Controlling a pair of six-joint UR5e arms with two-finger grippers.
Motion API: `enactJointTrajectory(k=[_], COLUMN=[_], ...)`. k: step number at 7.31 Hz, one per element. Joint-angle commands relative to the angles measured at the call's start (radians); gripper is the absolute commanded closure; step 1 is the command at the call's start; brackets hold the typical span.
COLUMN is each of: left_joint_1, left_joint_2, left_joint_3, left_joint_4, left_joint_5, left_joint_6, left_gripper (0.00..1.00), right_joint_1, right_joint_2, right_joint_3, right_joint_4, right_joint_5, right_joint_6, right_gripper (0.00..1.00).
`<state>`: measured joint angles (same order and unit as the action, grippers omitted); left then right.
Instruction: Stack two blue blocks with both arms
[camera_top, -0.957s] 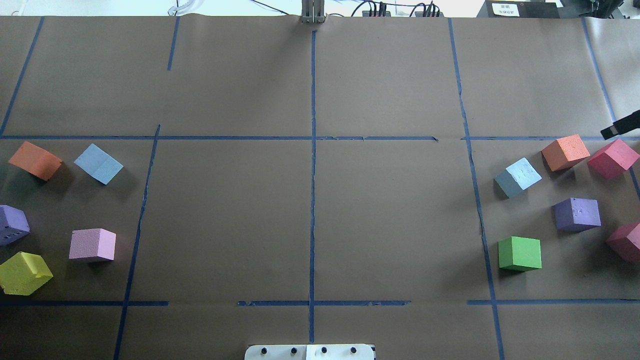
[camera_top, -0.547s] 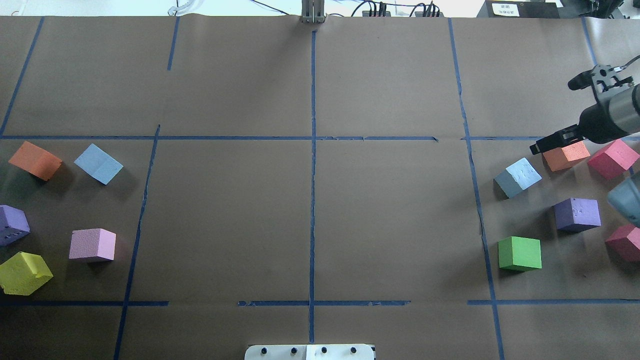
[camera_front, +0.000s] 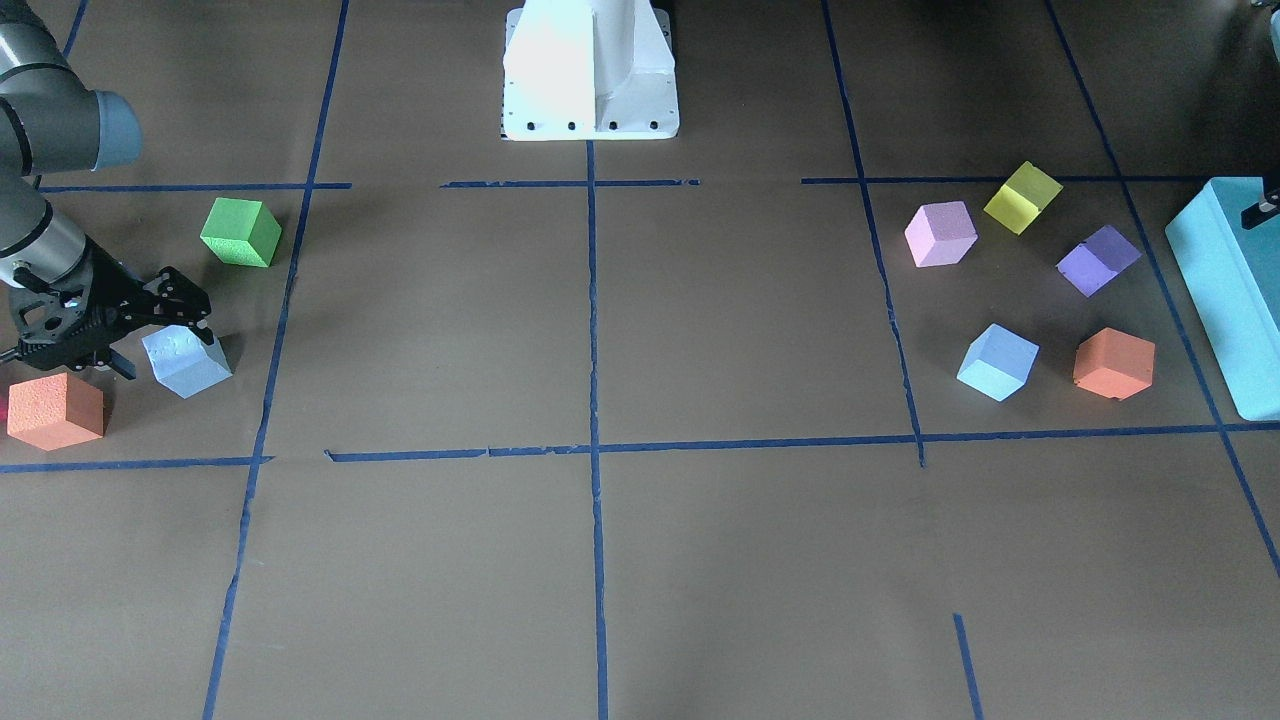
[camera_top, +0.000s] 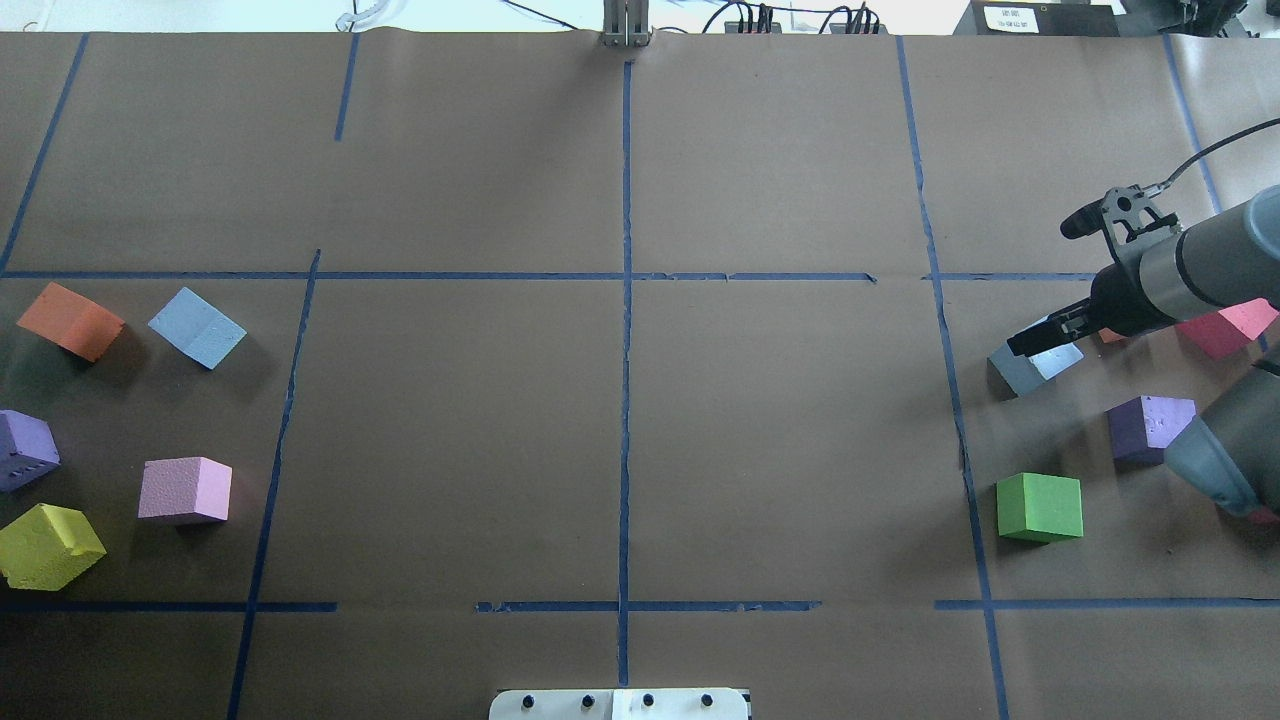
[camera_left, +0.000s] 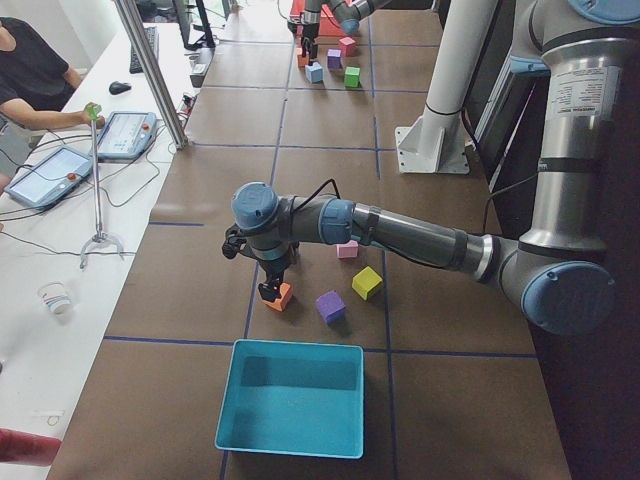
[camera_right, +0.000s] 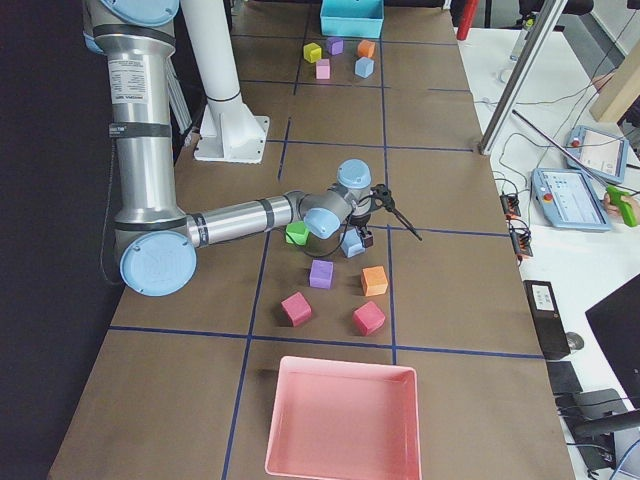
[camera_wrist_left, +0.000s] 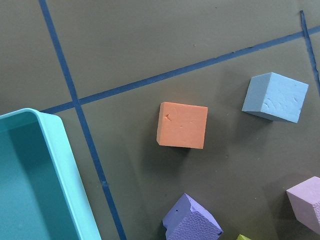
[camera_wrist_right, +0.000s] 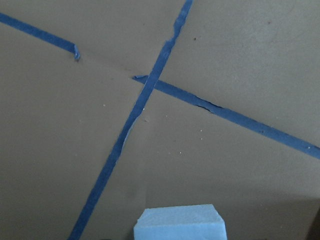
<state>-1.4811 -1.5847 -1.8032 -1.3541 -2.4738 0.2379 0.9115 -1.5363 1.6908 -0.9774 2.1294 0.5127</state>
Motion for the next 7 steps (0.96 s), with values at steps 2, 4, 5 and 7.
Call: enactJointTrajectory(k=[2, 4, 5, 7], left_joint_1=[0.001, 0.001, 0.001, 0.001], left_joint_2=[0.000, 0.002, 0.000, 0.002], left_joint_3=[0.002, 0.001, 0.001, -0.004], left_joint_4=[-0.002, -0.002, -0.002, -0.002], left_joint_5=[-0.046, -0.048, -0.048, -0.048], left_joint_6=[-0.002, -0.002, -0.002, -0.002], left_gripper=[0.00, 0.00, 0.00, 0.00], right_joint_1=[-0.063, -0.063, -0.063, -0.066], right_joint_2=[-0.019, -0.028, -0.028, -0.009], right_joint_3=[-0.010, -0.016, -0.016, -0.004], right_joint_4=[0.000, 0.000, -0.001, -0.009], right_joint_5=[-0.059, -0.059, -0.059, -0.046], right_joint_6=[-0.003, -0.014, -0.014, 0.006], right_gripper=[0.08, 0.39, 0.73, 1.00])
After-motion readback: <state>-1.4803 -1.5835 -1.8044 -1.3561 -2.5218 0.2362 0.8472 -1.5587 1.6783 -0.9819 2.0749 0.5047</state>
